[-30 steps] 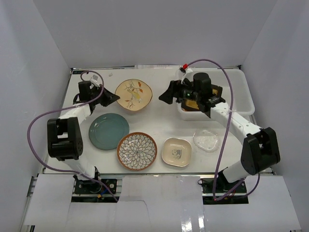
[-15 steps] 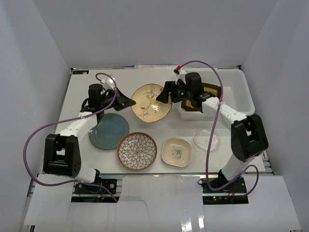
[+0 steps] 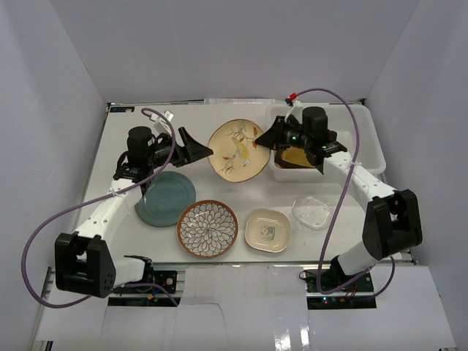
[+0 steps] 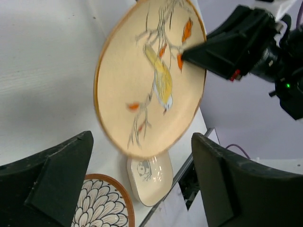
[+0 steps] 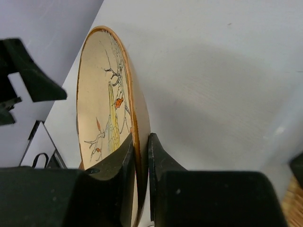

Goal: Place the plates into the plastic bin on the countertop

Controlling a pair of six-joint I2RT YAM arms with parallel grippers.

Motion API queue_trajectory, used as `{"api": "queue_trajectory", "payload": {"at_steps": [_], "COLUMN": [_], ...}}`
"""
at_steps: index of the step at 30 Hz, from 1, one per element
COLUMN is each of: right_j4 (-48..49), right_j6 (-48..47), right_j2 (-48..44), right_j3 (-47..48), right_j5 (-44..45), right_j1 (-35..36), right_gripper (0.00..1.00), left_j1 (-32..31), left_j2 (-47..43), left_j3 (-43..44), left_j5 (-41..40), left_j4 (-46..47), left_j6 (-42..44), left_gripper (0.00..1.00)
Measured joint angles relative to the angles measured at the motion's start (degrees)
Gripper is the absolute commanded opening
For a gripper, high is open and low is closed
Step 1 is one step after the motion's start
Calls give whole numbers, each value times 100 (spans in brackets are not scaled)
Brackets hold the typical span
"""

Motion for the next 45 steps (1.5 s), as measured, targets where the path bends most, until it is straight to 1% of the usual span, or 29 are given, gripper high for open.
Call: {"api": "queue_trajectory", "payload": {"at_steps": [2, 5, 8, 11, 14, 18, 21, 22, 23, 24, 25, 27, 28, 29, 30, 31, 32, 34, 35, 36, 38, 39, 42, 45], "right_j4": [-55, -85, 4, 39, -48, -240, -439, -472, -514, -529, -525, -509, -511, -522, -529, -555, -603, -726, -809, -874, -879, -866, -817, -920], "right_j6": [26, 118, 151, 120, 68, -72, -173, -177, -179, -225, -247, -297, -348, -372, -431, -485, -538, -634, -684, -745, -861, -935, -1237, -1471], "right_j2": [-186, -417, -601, -636, -492, 7, 350, 417, 444, 448, 446, 446, 444, 433, 413, 374, 297, 70, -103, -297, -708, -887, -1156, -820], "right_j3": [-52, -114, -334, -603, -811, -824, -807, -798, -774, -743, -695, -553, -459, -389, -330, -282, -249, -243, -245, -251, -278, -284, -264, -168], "right_j5": [17, 96, 393, 785, 1071, 1182, 1266, 1239, 1279, 1316, 1377, 1491, 1532, 1580, 1631, 1685, 1777, 1952, 2055, 2129, 2135, 2100, 1729, 1156], "right_j1": [-402, -1375, -2420, -3182, -3517, -3495, -3432, -3427, -3403, -3392, -3388, -3397, -3397, -3397, -3397, -3397, -3392, -3331, -3270, -3167, -2769, -2479, -1025, 431], "right_gripper": [8, 8, 8, 8, 8, 10, 23, 40, 49, 55, 71, 83, 94, 98, 96, 92, 91, 92, 94, 98, 100, 94, 80, 78], "left_j1": [-122, -358, -608, -813, -933, -973, -977, -977, -977, -979, -986, -1001, -1008, -1010, -1016, -1016, -1019, -1019, -1019, -1019, -1019, -1019, -1019, -1019], "left_j2": [-297, -678, -973, -1263, -1416, -1440, -1449, -1458, -1467, -1467, -1467, -1467, -1469, -1478, -1491, -1504, -1528, -1580, -1613, -1644, -1698, -1735, -1912, -2192], "left_j3": [9, 7, -57, -245, -361, -420, -516, -564, -612, -640, -667, -680, -680, -682, -682, -680, -680, -682, -682, -680, -680, -680, -678, -678], "left_j5": [-31, -129, -251, -455, -710, -944, -1088, -1128, -1167, -1189, -1204, -1244, -1263, -1281, -1307, -1327, -1353, -1419, -1482, -1550, -1733, -1862, -2249, -2715], "left_j4": [-190, -531, -839, -1073, -1255, -1283, -1246, -1246, -1246, -1268, -1270, -1292, -1285, -1283, -1285, -1283, -1285, -1285, -1285, -1285, -1287, -1296, -1342, -1370], "left_j6": [197, 551, 933, 1272, 1528, 1749, 1843, 1867, 1888, 1906, 1917, 1945, 1954, 1961, 1967, 1969, 1969, 1969, 1969, 1969, 1967, 1963, 1939, 1893], "left_gripper": [98, 98, 98, 98, 98, 98, 98, 98, 98, 98, 98, 98, 98, 98, 98, 98, 98, 98, 98, 98, 98, 98, 98, 98]}}
